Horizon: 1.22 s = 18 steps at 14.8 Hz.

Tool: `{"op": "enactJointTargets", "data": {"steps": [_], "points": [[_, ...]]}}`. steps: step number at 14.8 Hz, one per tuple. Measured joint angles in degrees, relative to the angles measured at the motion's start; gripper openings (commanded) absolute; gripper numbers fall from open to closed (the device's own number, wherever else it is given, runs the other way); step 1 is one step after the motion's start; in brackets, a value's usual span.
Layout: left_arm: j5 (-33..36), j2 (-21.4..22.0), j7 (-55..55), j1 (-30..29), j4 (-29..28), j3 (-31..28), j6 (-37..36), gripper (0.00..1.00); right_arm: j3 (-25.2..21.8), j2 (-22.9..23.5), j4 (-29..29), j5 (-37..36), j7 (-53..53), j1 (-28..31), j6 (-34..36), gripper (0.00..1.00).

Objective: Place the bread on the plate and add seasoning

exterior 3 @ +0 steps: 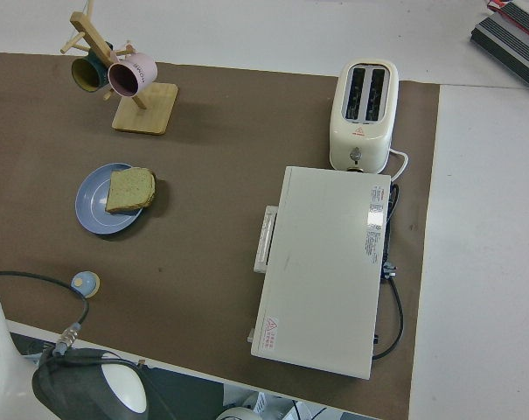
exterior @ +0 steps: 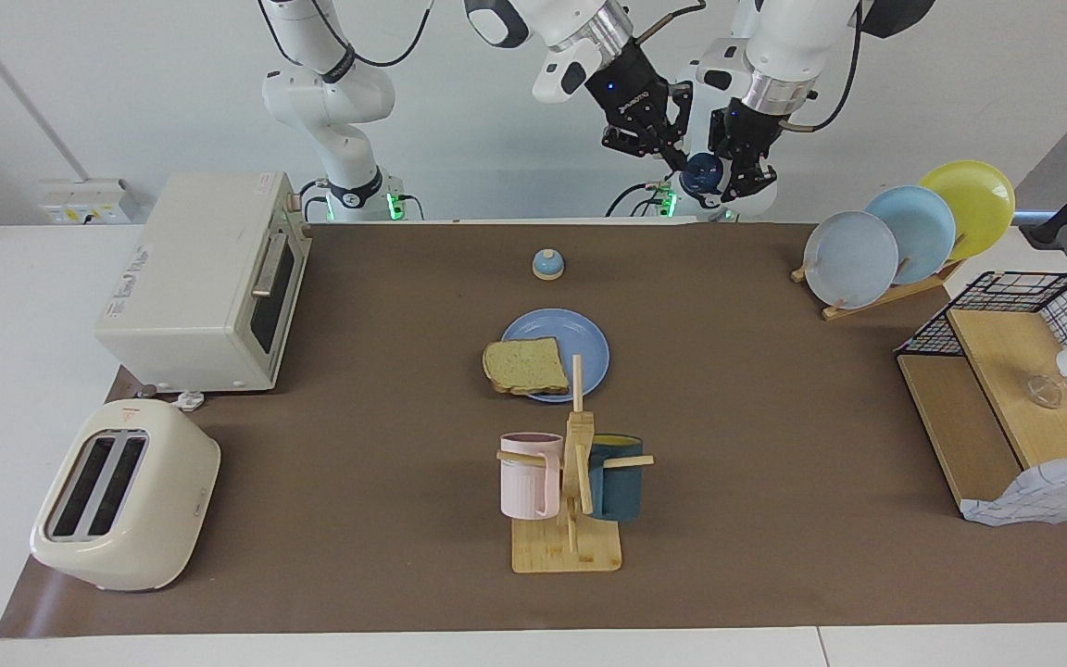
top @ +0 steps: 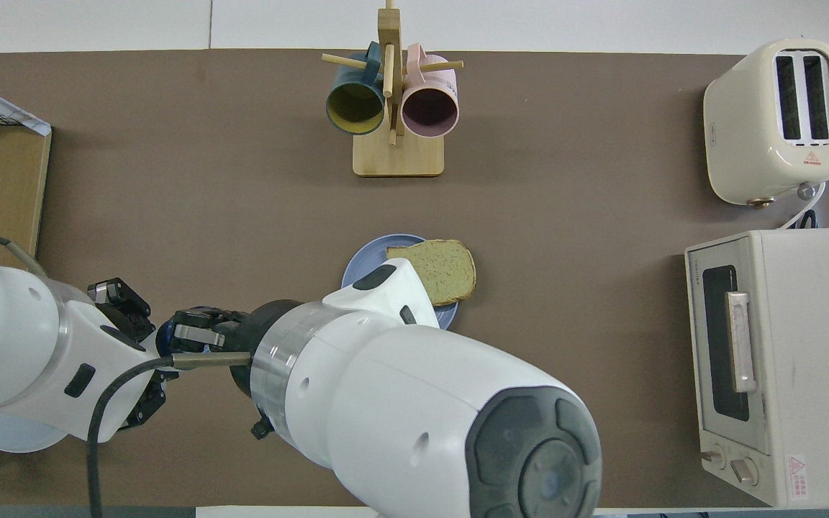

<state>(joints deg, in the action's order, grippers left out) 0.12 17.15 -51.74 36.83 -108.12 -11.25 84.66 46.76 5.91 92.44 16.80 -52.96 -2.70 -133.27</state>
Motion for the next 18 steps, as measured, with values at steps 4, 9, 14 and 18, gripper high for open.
{"op": "enactJointTargets", "data": {"steps": [4, 9, 14, 18], "points": [[0.0, 0.0, 0.2, 0.0, 0.0, 0.0, 0.1, 0.36, 0.0, 0.1, 0.0, 0.0, 0.0, 0.1, -0.5, 0.00], [-0.1, 0.0, 0.4, -0.1, 0.0, -0.1, 0.4, 0.35, -0.1, 1.1, 0.1, 0.0, 0.0, 1.0, -2.6, 0.00], [-0.3, 0.0, 0.4, 0.2, 0.0, 0.2, 0.4, 0.34, -0.5, 2.6, -0.2, 0.0, 0.8, 2.0, -3.0, 0.37], [-0.4, 0.0, 0.4, 0.2, 0.0, 0.1, 0.4, 0.34, -0.5, 2.6, -0.3, 0.0, 1.1, 2.1, -3.0, 1.00]]}}
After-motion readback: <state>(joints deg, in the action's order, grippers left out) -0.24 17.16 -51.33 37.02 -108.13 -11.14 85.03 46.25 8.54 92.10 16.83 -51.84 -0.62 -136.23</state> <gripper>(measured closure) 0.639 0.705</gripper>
